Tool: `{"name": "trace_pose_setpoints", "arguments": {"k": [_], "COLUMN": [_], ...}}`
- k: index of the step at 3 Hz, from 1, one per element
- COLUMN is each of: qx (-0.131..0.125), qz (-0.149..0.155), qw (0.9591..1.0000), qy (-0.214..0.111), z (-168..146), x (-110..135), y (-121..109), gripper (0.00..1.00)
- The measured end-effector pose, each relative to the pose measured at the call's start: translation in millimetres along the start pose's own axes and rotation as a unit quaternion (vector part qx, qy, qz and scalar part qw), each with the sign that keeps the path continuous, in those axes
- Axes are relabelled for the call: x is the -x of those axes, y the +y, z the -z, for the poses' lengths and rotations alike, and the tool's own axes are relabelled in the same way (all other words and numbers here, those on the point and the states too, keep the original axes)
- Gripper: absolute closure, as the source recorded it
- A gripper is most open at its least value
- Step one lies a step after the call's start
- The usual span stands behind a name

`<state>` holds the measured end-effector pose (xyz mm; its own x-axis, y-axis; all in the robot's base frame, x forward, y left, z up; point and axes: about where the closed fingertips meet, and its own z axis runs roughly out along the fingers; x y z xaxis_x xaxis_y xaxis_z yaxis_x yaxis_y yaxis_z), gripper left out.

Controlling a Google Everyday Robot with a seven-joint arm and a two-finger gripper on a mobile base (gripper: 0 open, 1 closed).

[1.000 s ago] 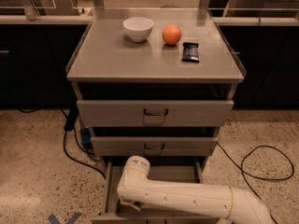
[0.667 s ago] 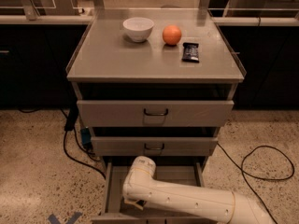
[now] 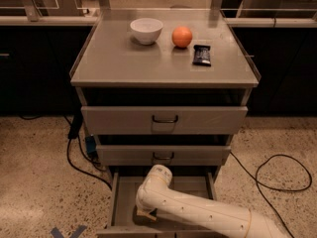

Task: Place sponge into bottom drawer

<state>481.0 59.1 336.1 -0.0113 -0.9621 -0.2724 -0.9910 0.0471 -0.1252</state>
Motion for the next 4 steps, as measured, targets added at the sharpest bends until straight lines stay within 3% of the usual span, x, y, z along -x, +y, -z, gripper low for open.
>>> {"name": "trace_pose_setpoints", "arguments": {"k": [1, 4], "qx": [0.000, 0.000], "qz": [0.000, 0.000], "qw": [1.0000, 1.0000], "qy": [0.000, 0.000], "z": [0.0, -0.1], "x": [0.0, 0.0], "y": [0.0, 0.0], "gripper": [0.81, 0.03]}}
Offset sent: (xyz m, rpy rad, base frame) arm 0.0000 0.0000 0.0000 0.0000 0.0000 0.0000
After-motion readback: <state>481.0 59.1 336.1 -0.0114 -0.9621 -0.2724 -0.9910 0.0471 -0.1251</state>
